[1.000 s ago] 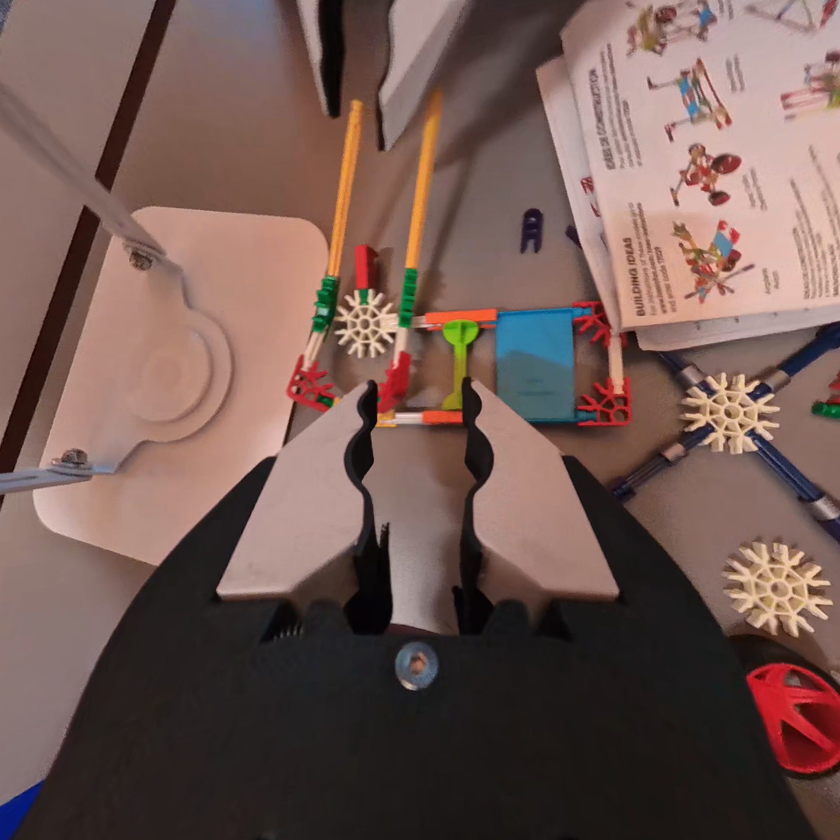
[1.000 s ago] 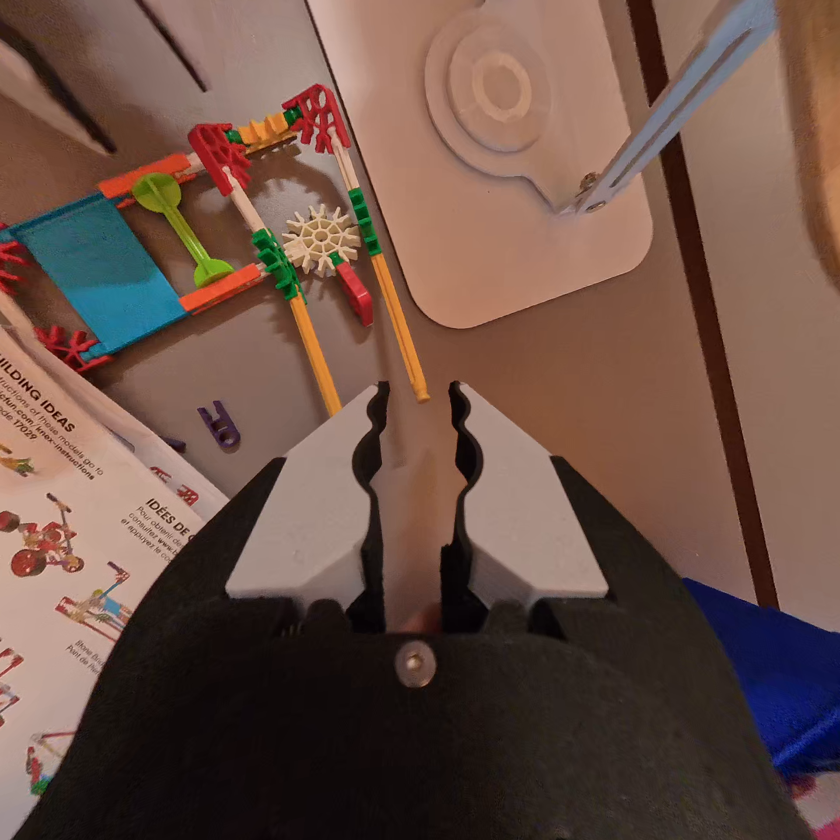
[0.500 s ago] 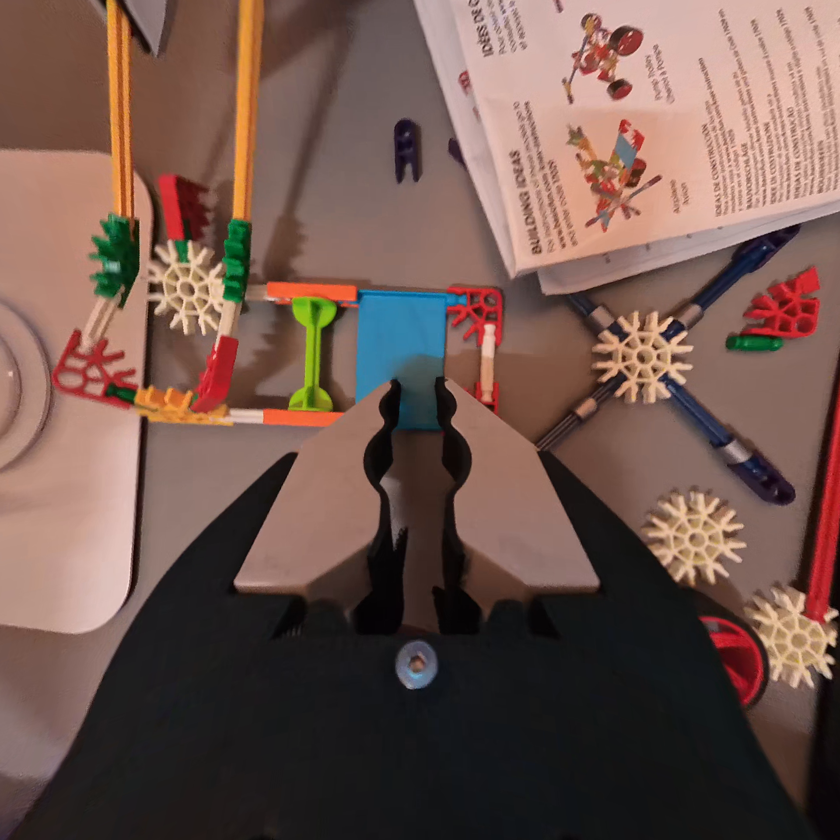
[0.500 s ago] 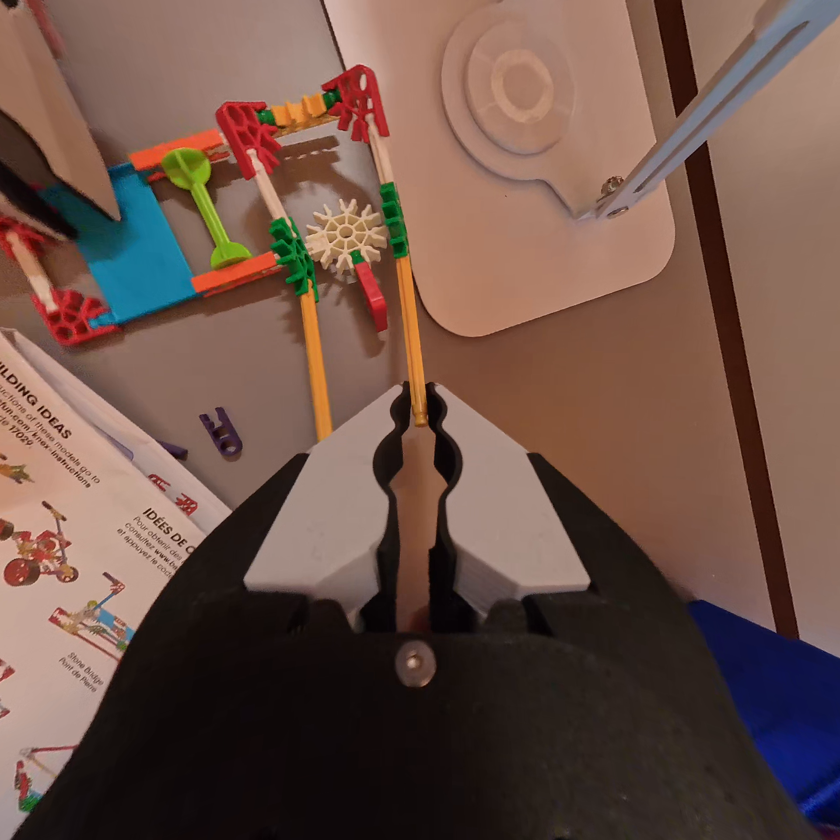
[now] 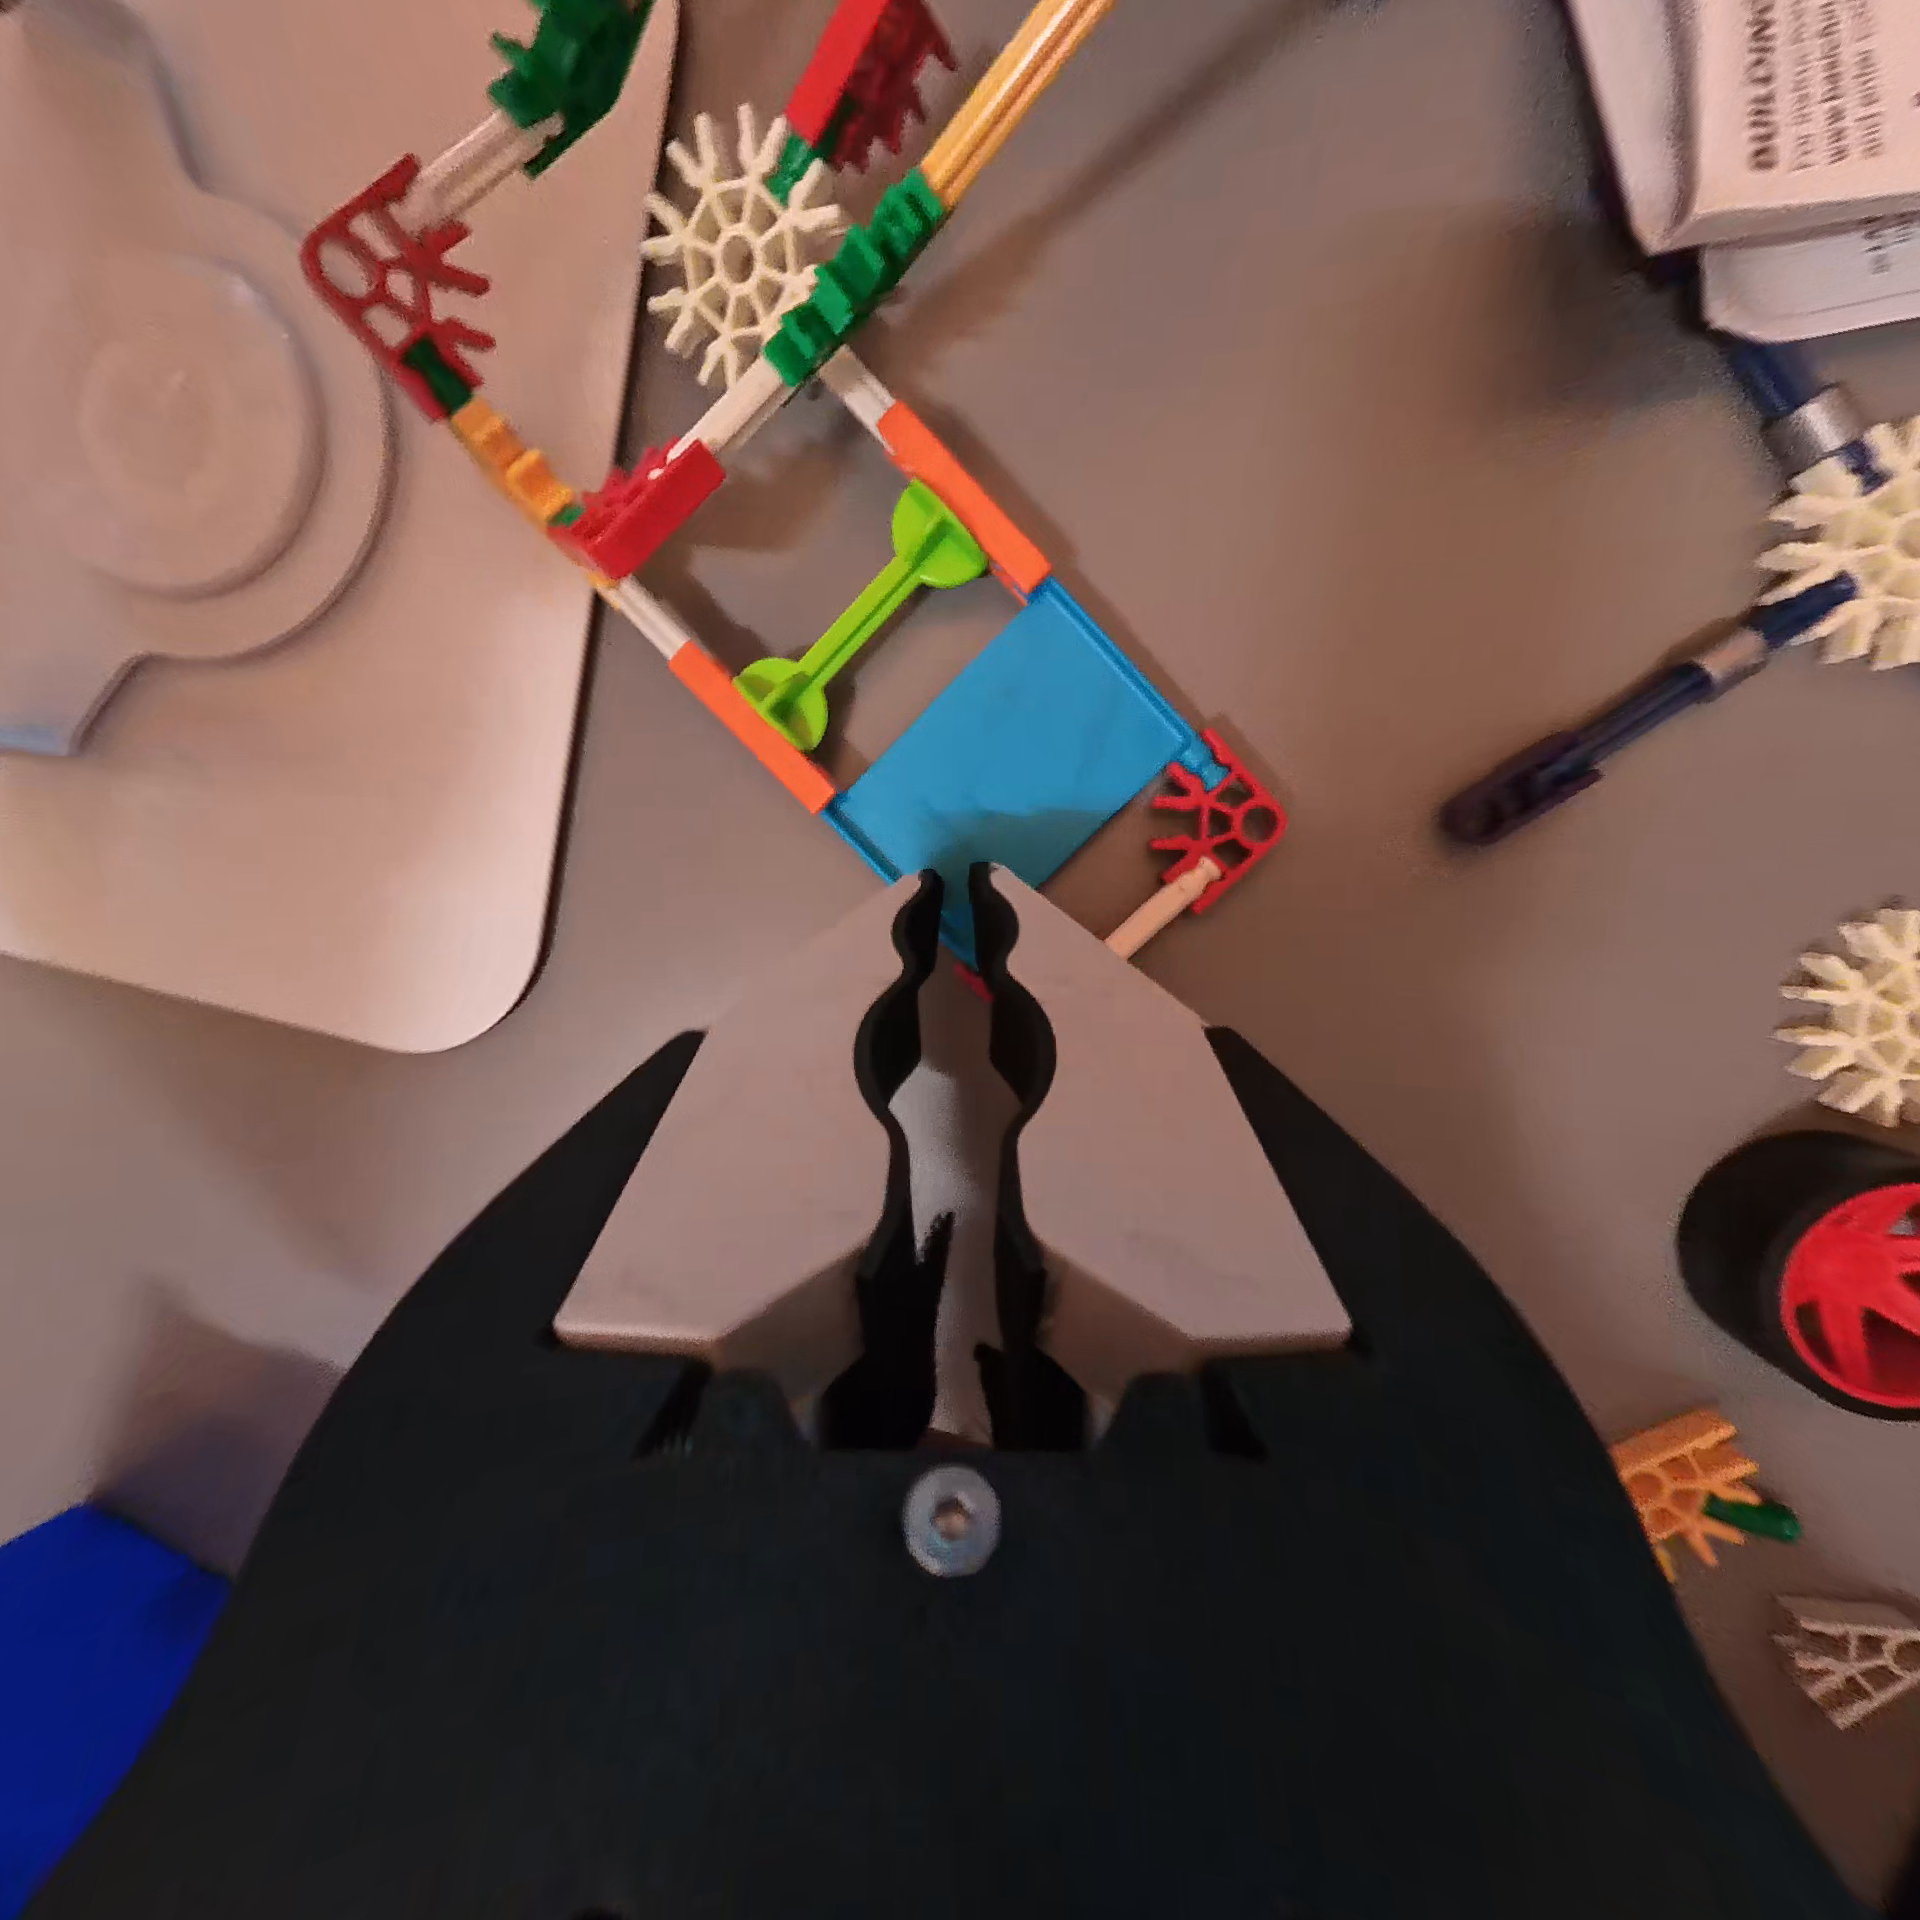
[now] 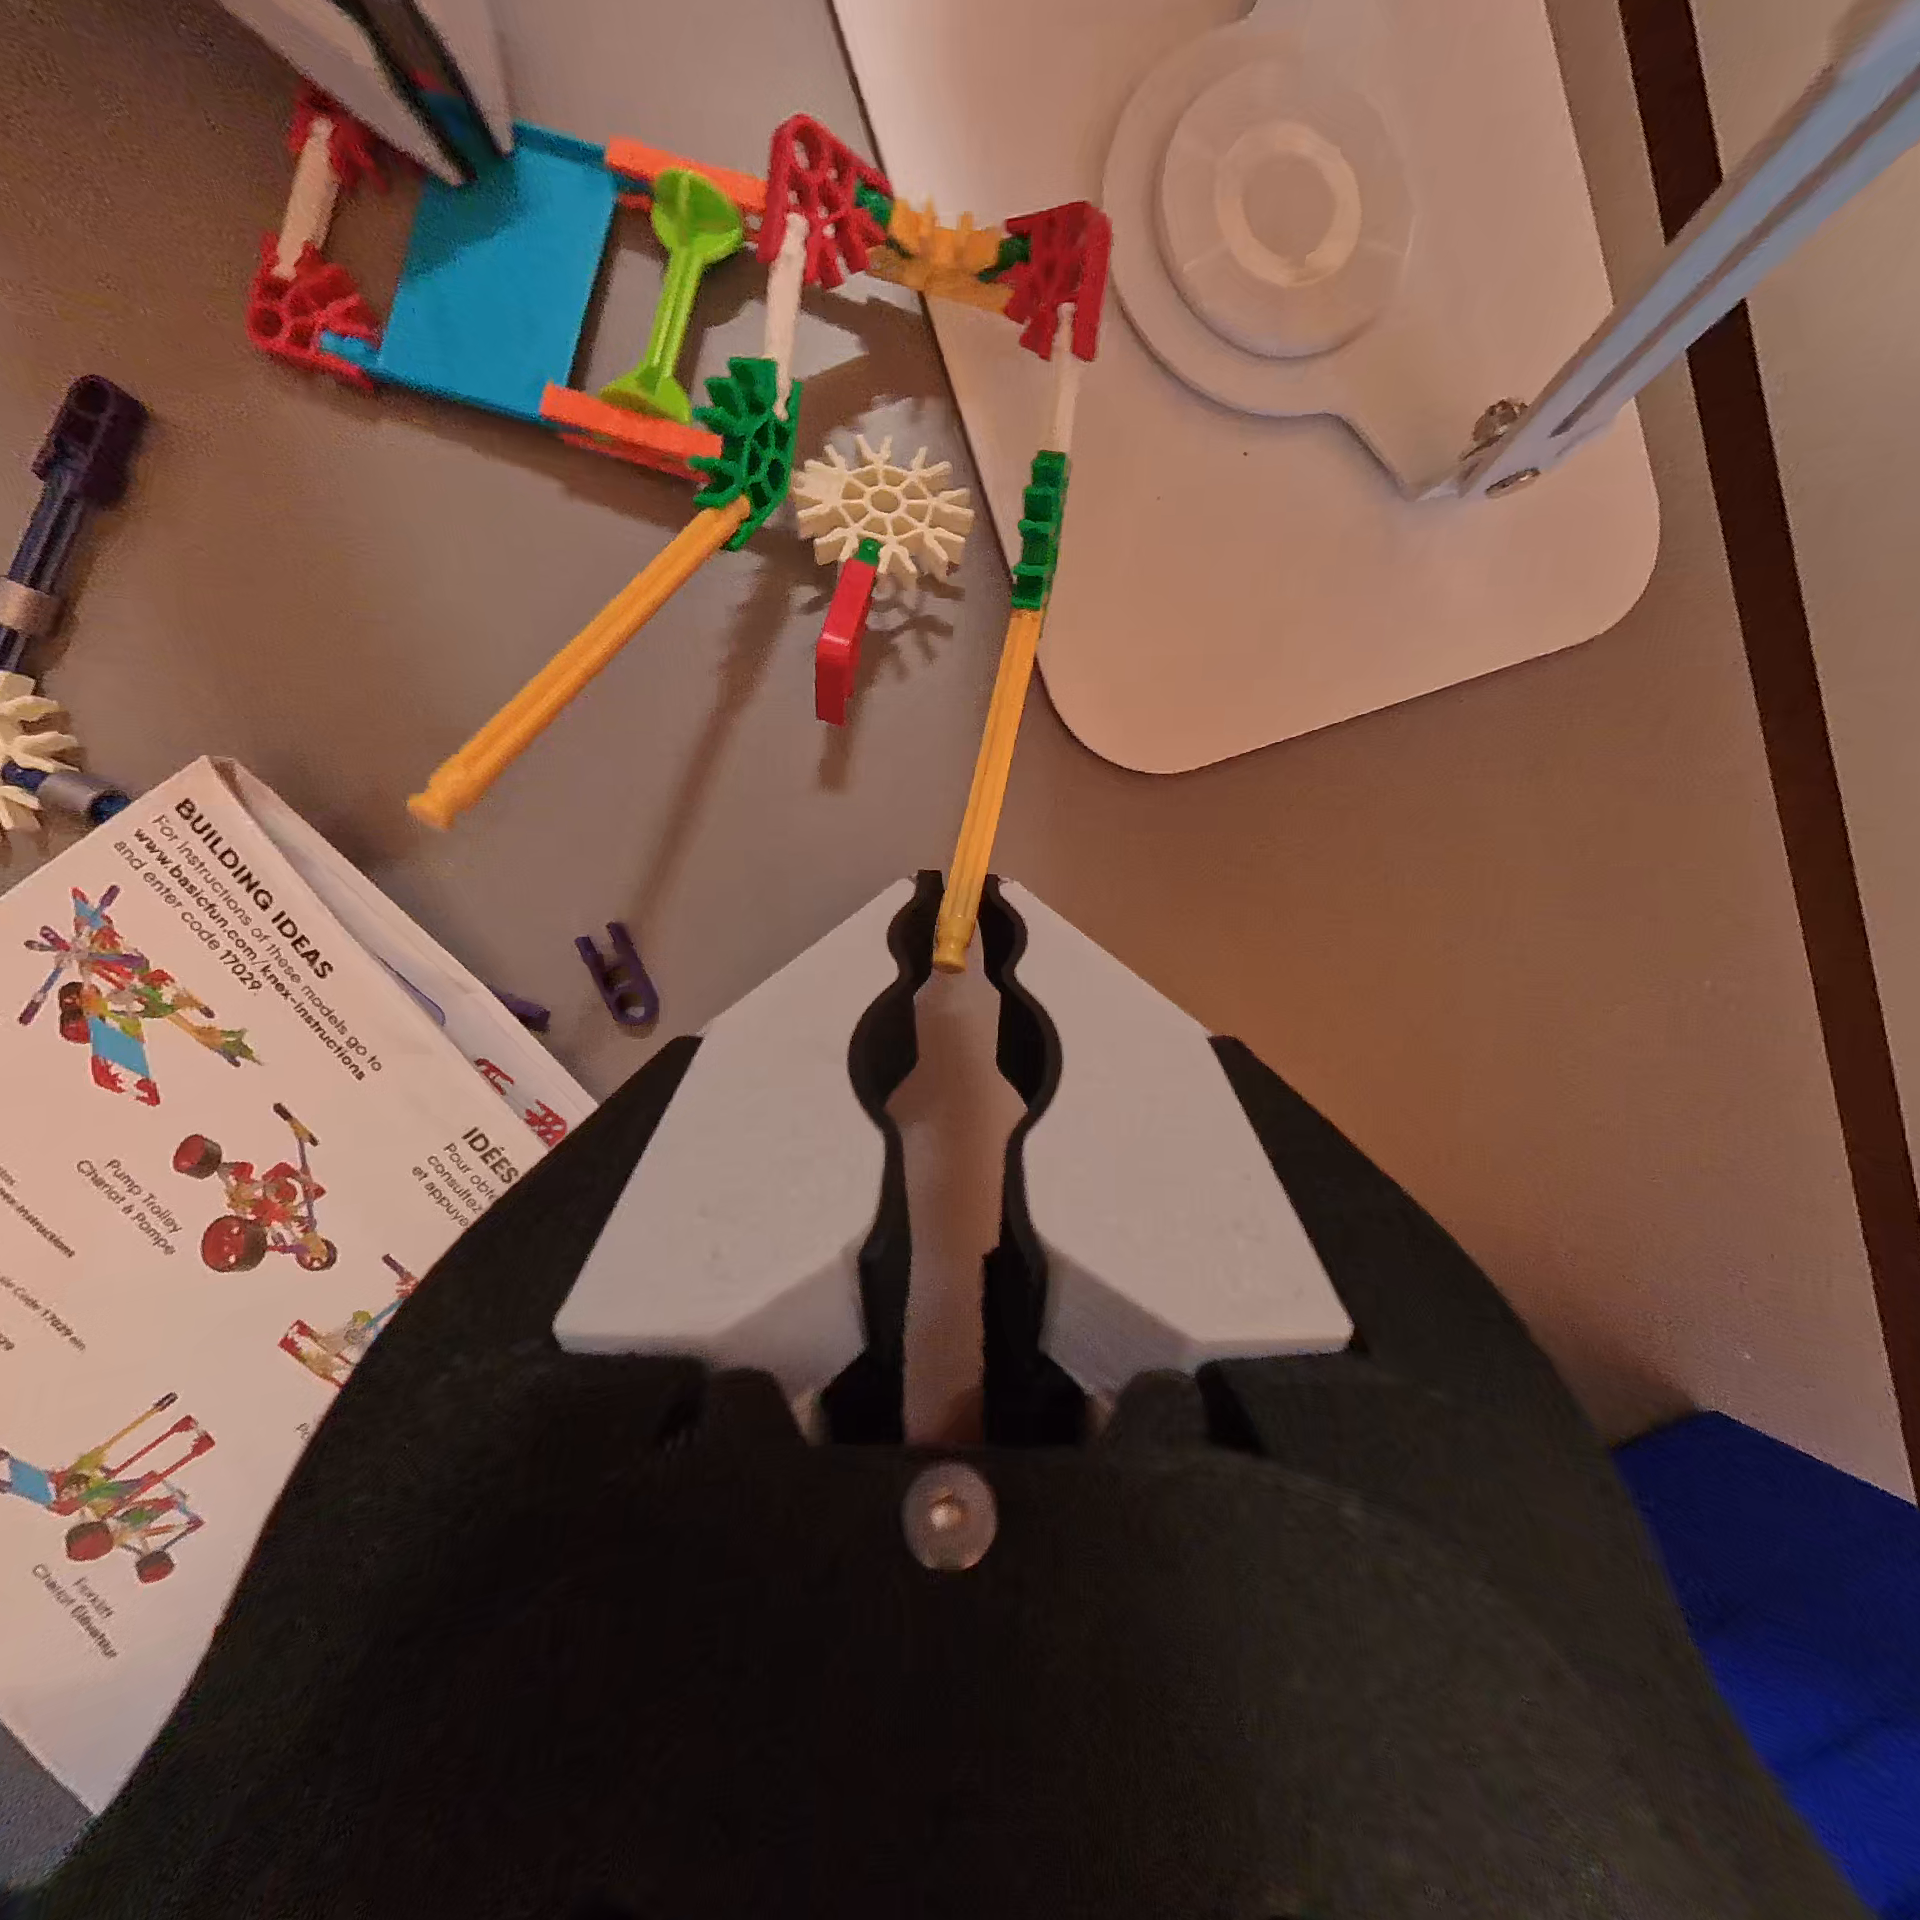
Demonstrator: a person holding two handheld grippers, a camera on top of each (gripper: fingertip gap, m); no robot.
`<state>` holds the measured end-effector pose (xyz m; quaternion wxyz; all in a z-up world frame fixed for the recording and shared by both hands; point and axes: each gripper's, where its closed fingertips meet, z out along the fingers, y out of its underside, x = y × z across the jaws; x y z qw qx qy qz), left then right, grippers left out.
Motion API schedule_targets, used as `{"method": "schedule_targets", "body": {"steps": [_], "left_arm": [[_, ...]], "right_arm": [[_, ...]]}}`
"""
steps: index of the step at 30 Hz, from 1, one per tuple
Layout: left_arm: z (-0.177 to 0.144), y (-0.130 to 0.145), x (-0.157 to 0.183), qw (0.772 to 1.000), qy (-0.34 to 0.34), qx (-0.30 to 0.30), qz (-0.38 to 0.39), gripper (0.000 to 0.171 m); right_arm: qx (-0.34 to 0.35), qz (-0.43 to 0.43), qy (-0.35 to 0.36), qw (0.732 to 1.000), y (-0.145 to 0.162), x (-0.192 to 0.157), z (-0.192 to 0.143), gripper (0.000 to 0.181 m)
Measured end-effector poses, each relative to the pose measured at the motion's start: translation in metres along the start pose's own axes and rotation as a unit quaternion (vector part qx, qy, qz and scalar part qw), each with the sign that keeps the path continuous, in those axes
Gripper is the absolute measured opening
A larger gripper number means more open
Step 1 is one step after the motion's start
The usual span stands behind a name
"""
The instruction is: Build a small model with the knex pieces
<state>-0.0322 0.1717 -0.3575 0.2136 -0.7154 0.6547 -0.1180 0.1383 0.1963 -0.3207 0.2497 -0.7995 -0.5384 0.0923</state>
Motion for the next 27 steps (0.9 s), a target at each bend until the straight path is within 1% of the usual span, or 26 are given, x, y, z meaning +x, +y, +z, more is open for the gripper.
{"method": "schedule_targets", "body": {"steps": [5, 9, 11, 13, 15, 18, 21, 27], "left_arm": [[-0.004, 0.014, -0.026, 0.997, -0.065, -0.034, -0.007, 0.003], [-0.007, 0.021, -0.038, 0.995, -0.092, -0.044, -0.013, 0.005], [-0.009, 0.024, -0.046, 0.992, -0.114, -0.053, -0.008, 0.012], [-0.010, 0.023, -0.045, 0.992, -0.116, -0.052, -0.008, 0.018], [-0.012, 0.020, -0.046, 0.991, -0.124, -0.051, -0.004, 0.022], [-0.016, 0.011, -0.045, 0.990, -0.136, -0.043, 0.004, 0.028], [-0.018, 0.002, -0.042, 0.989, -0.143, -0.032, 0.009, 0.037], [-0.013, -0.007, -0.037, 0.990, -0.138, -0.017, 0.005, 0.061]], "right_arm": [[-0.001, -0.001, -0.018, 1.000, -0.005, -0.011, 0.001, 0.009], [-0.001, -0.007, -0.017, 1.000, -0.009, -0.015, -0.004, 0.011], [0.001, -0.010, -0.002, 1.000, -0.012, -0.013, -0.008, 0.016], [0.010, -0.010, 0.013, 1.000, -0.017, -0.009, -0.015, 0.020], [0.026, -0.015, 0.022, 0.999, -0.026, -0.010, -0.023, 0.020], [0.038, -0.028, 0.018, 0.999, -0.036, -0.019, -0.030, 0.021], [0.036, -0.044, 0.010, 0.998, -0.045, -0.032, -0.026, 0.028], [0.003, -0.063, -0.005, 0.998, -0.052, -0.053, -0.003, 0.044]]}}
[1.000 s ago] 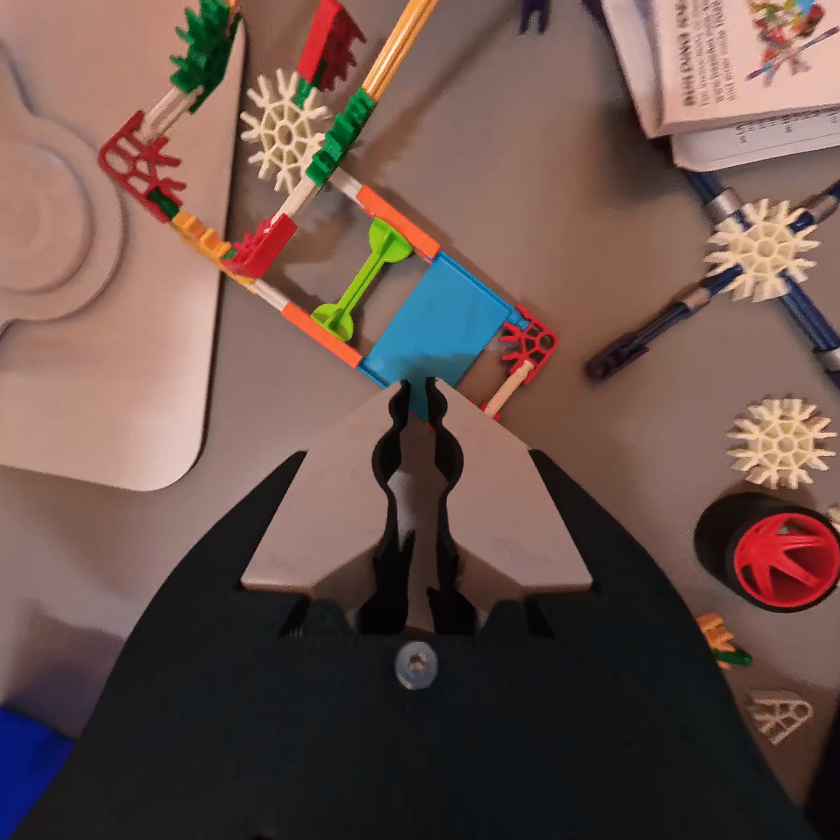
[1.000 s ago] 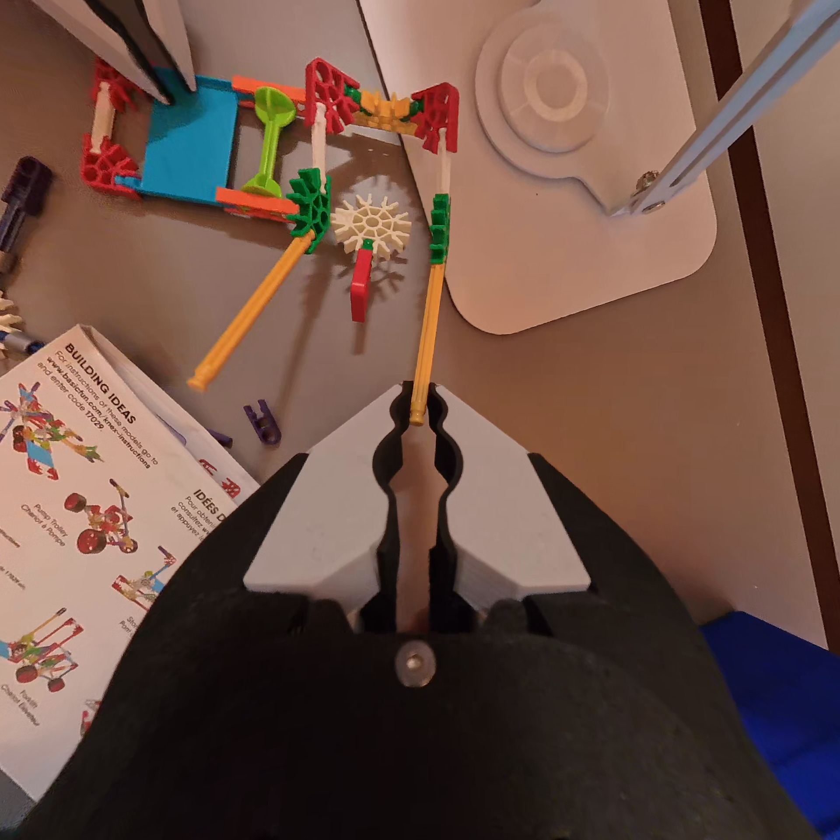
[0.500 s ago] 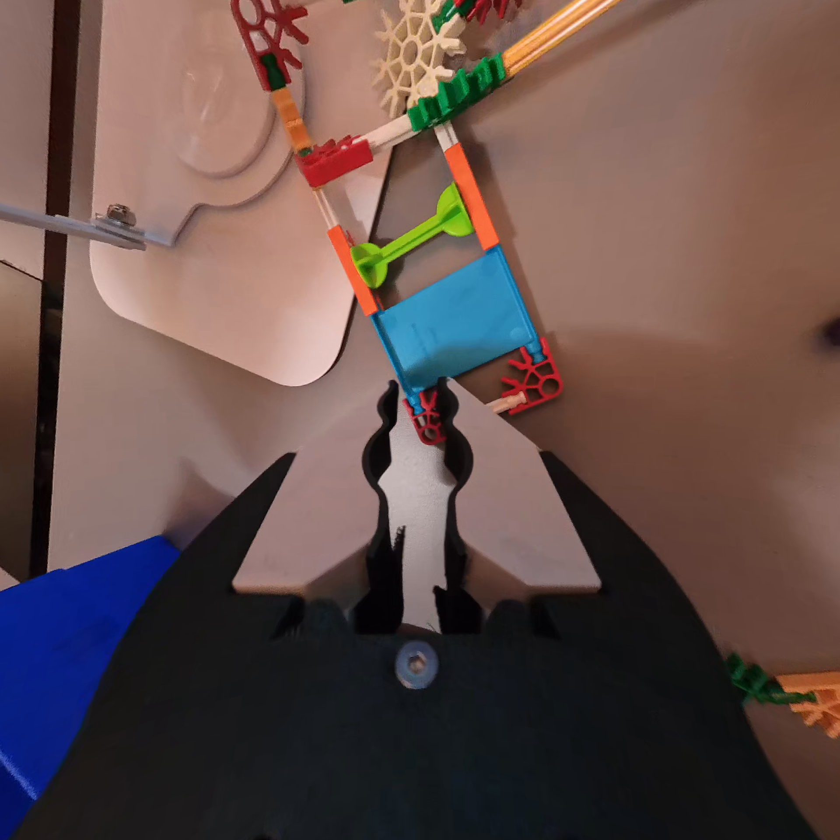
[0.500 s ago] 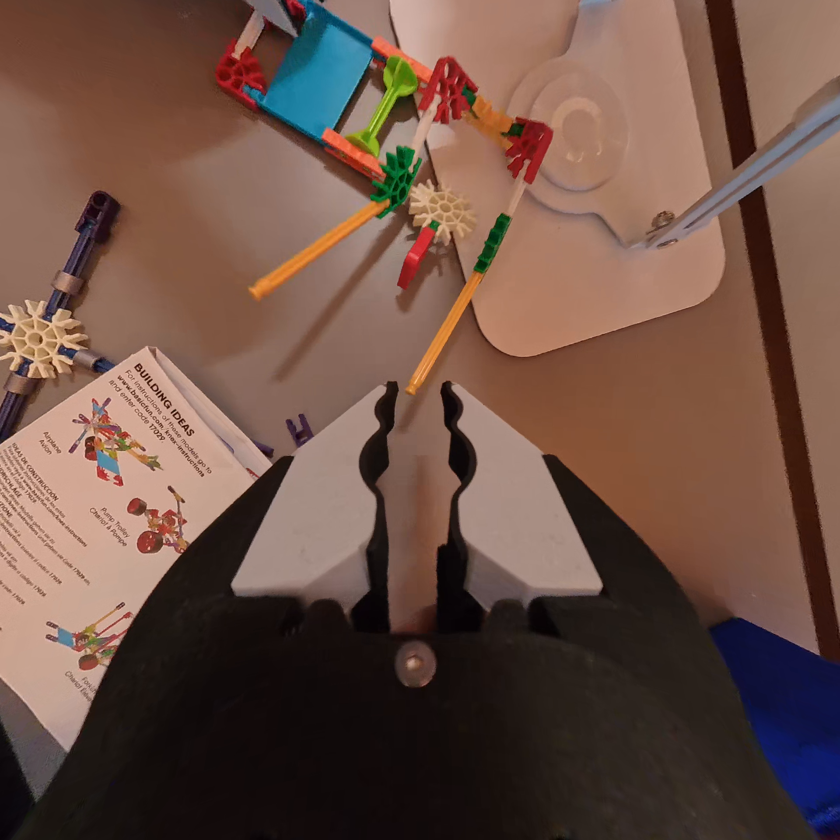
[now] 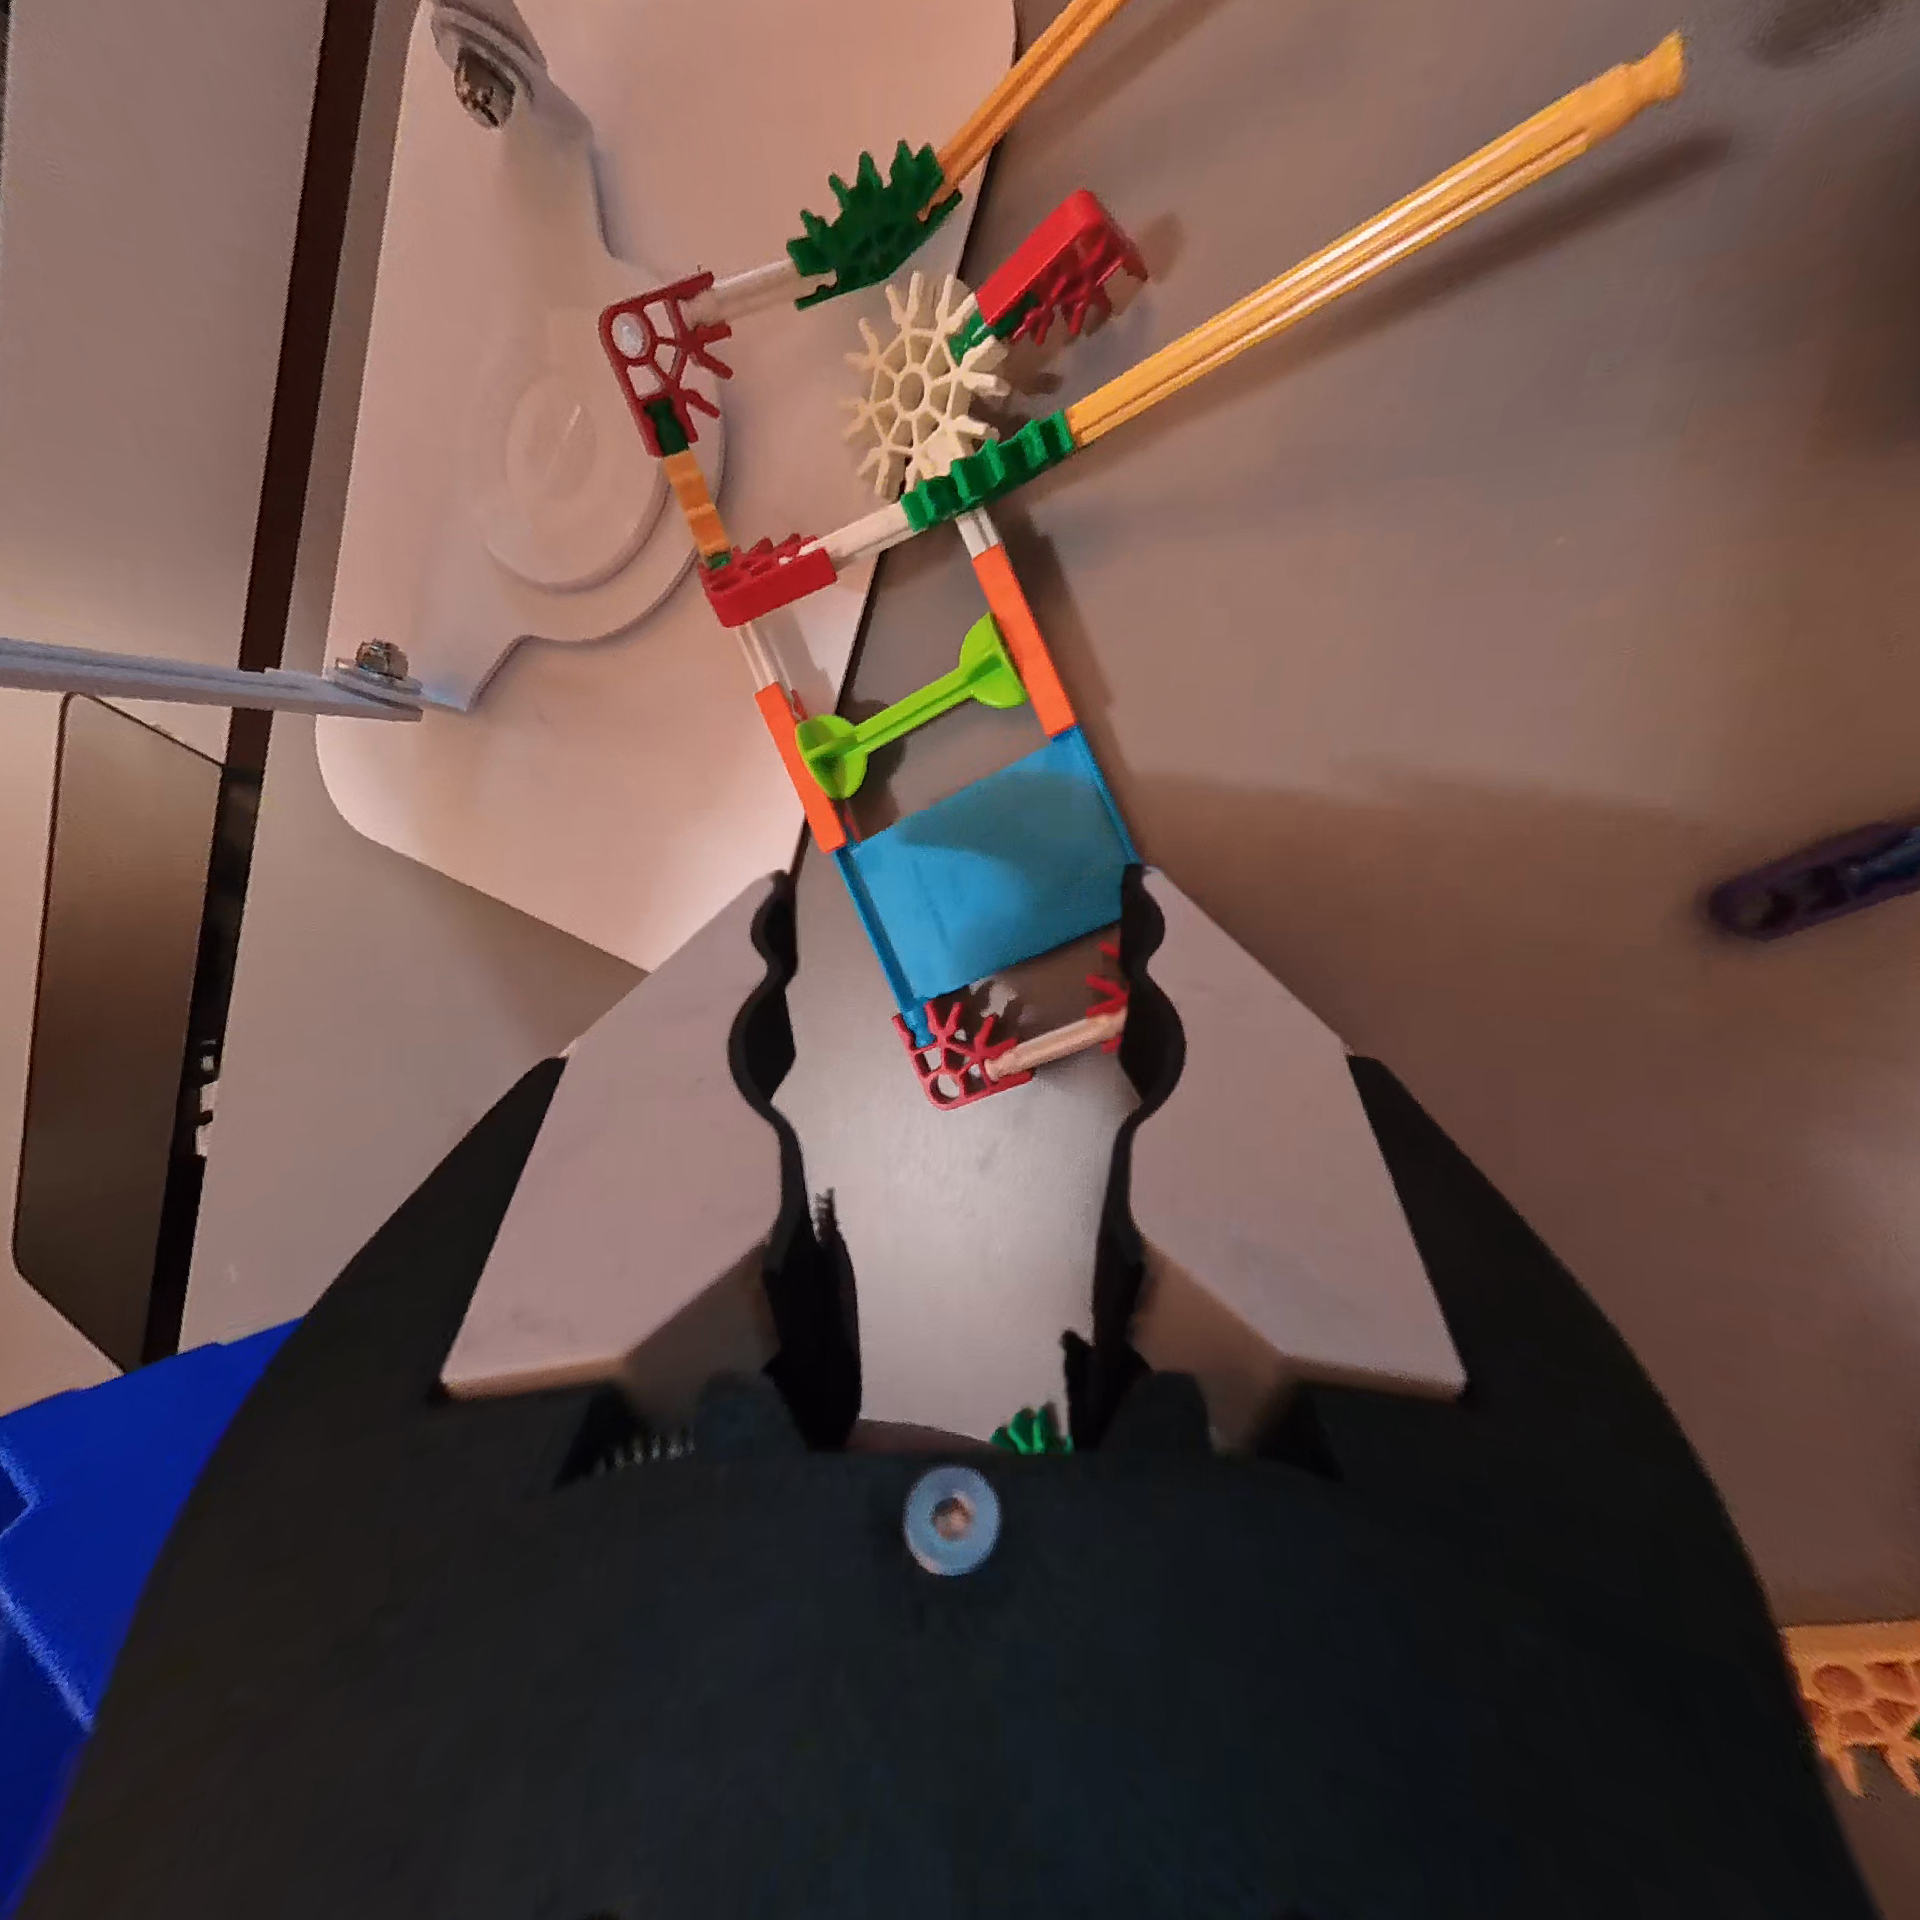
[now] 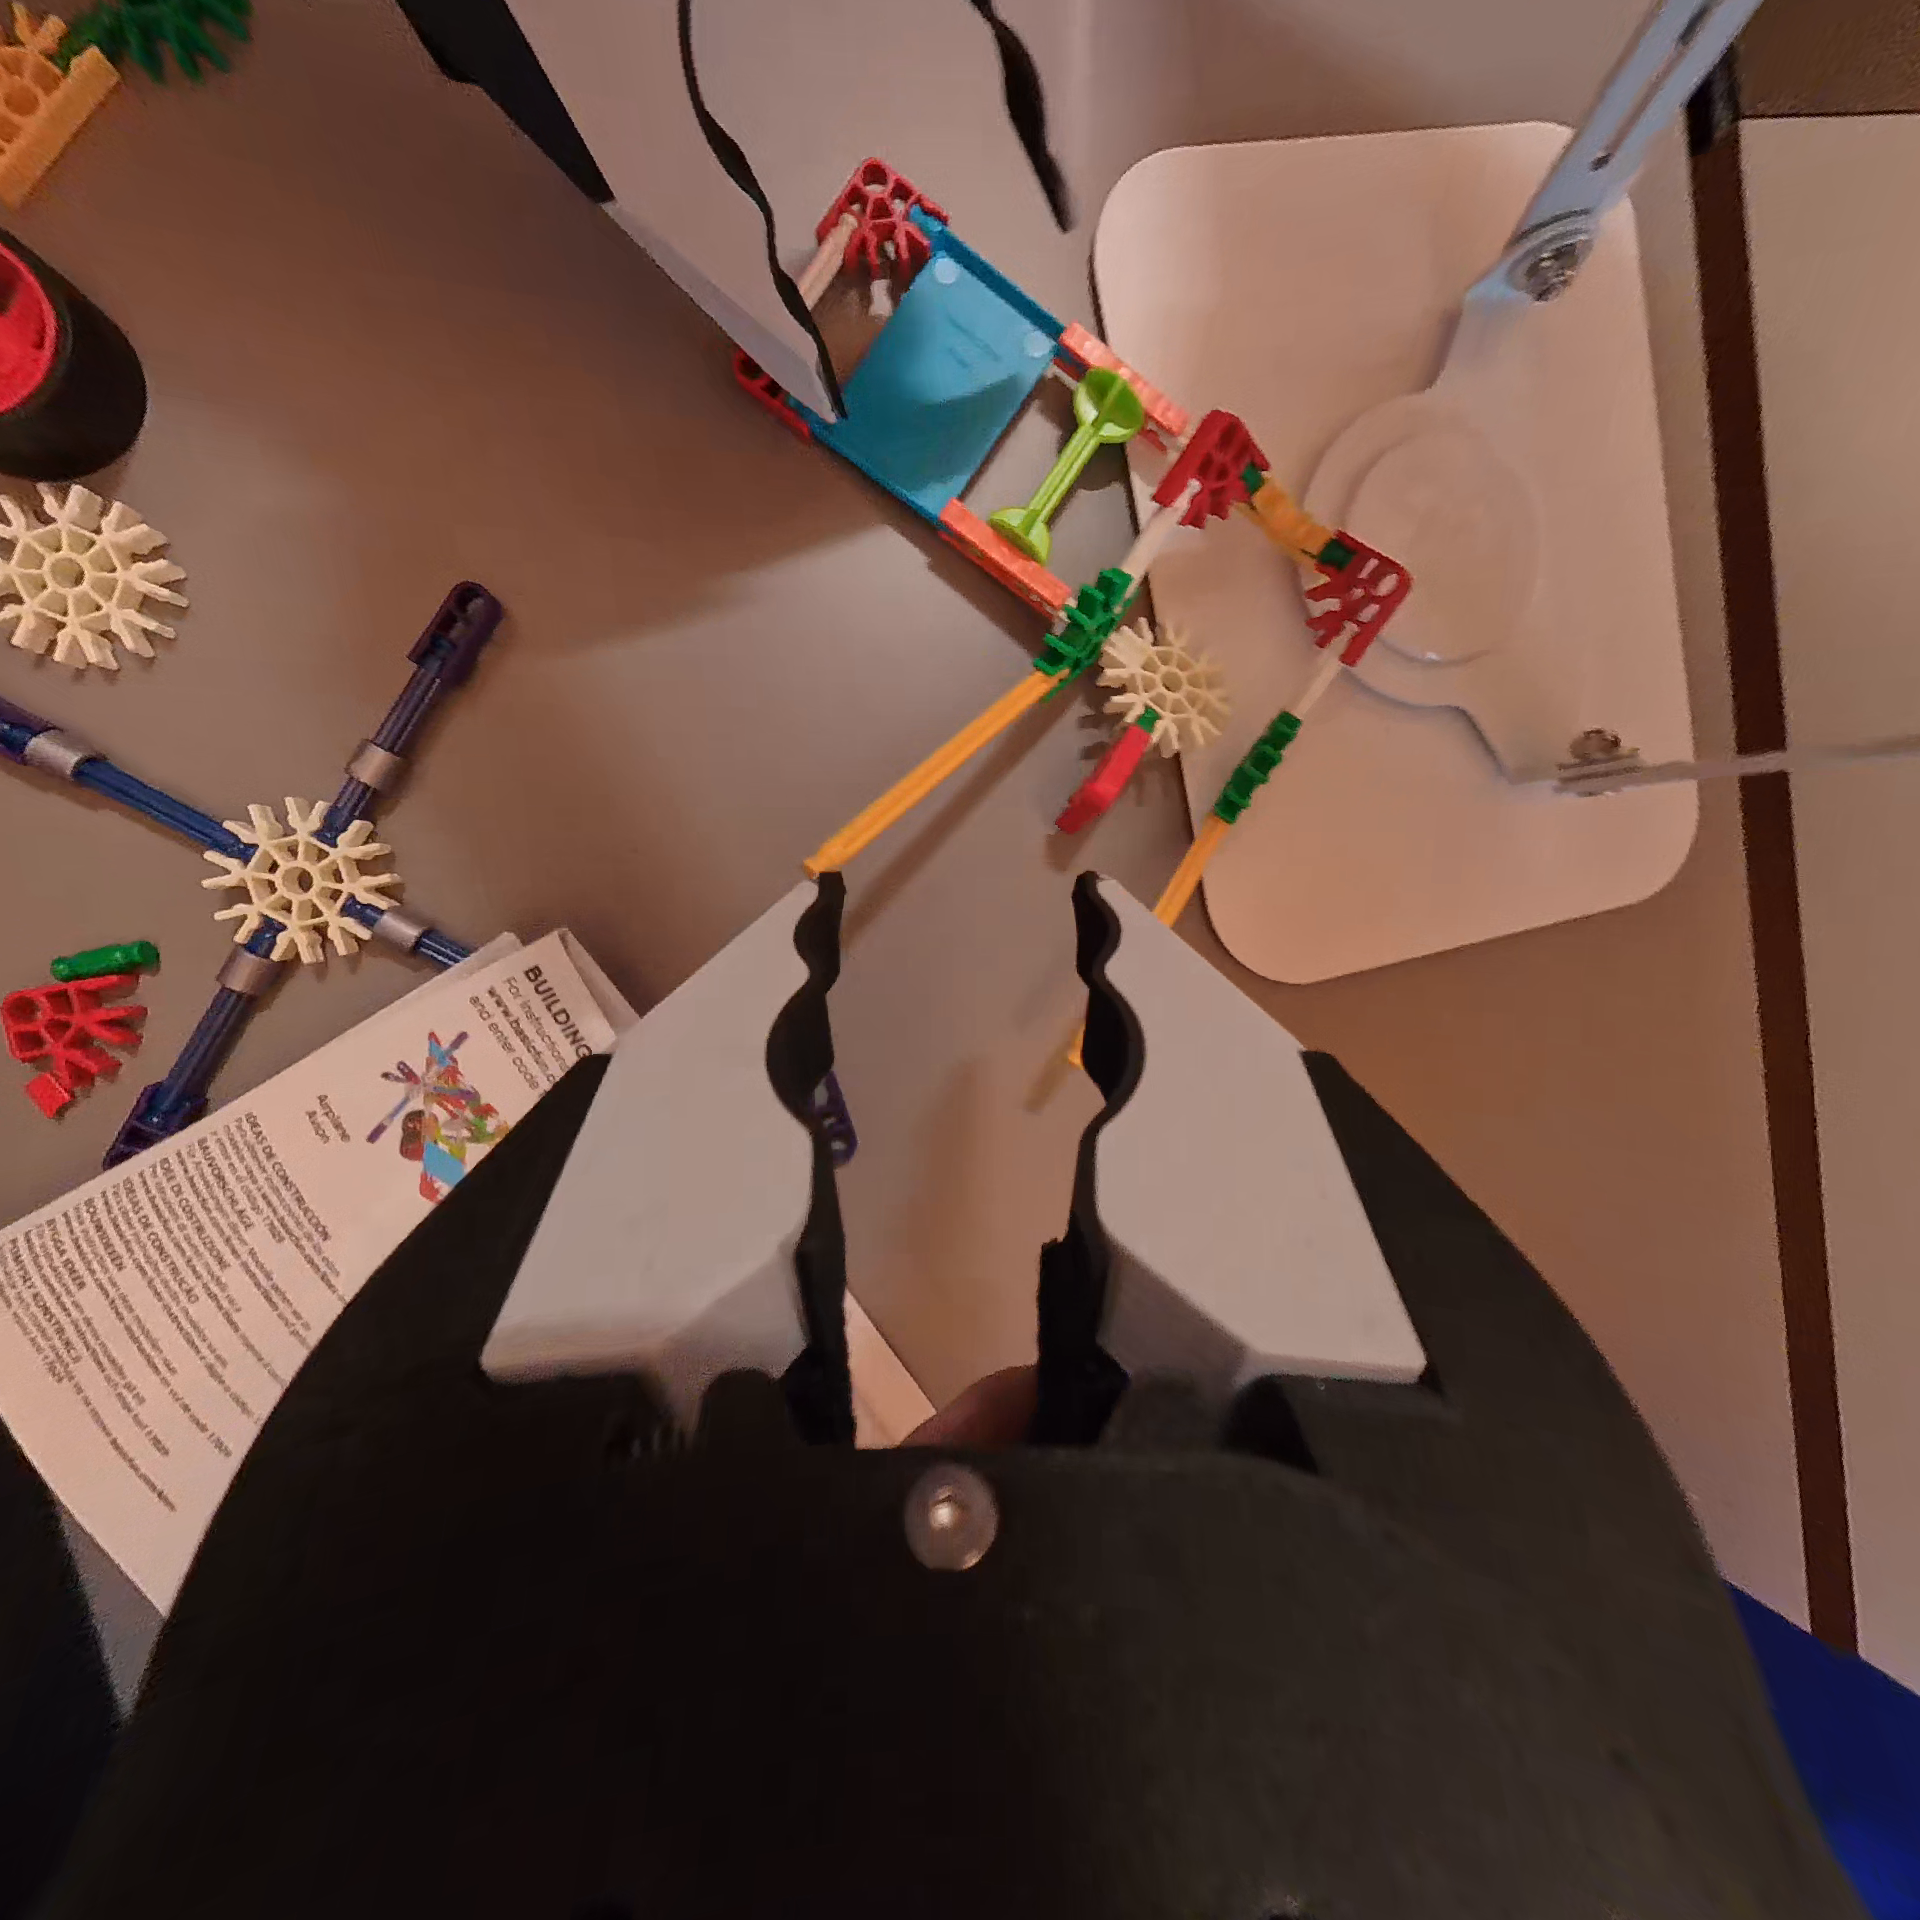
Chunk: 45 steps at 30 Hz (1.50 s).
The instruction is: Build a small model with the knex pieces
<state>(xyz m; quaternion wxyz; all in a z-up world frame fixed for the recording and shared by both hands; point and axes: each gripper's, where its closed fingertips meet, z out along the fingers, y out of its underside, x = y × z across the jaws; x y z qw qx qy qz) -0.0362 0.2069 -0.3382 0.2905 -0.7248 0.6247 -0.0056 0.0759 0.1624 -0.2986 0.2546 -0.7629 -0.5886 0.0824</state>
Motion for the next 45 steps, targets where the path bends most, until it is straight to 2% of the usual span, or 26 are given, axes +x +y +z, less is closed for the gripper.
{"method": "schedule_targets", "body": {"steps": [4, 10, 18, 21, 32, 45], "left_arm": [[0.005, -0.003, 0.005, 1.000, 0.009, 0.004, -0.005, 0.072], [0.014, -0.009, 0.015, 0.999, 0.035, 0.013, -0.019, 0.076], [0.017, -0.009, 0.016, 0.999, 0.042, 0.017, -0.030, 0.069], [0.017, -0.010, 0.016, 0.999, 0.040, 0.017, -0.029, 0.069], [0.016, -0.007, 0.015, 0.999, 0.042, 0.015, -0.031, 0.070], [0.015, -0.005, 0.014, 0.999, 0.041, 0.012, -0.032, 0.069]], "right_arm": [[-0.017, -0.001, -0.007, 1.000, 0.000, -0.005, 0.012, 0.044], [-0.030, -0.002, 0.000, 1.000, 0.003, -0.003, 0.022, 0.037], [-0.026, 0.001, 0.018, 1.000, 0.002, 0.006, 0.027, 0.005], [-0.019, 0.005, 0.022, 1.000, 0.001, 0.009, 0.026, 0.000], [0.008, 0.030, 0.000, 1.000, -0.001, 0.011, 0.023, 0.000], [0.072, 0.129, -0.067, 0.987, 0.000, 0.019, 0.019, 0.000]]}}
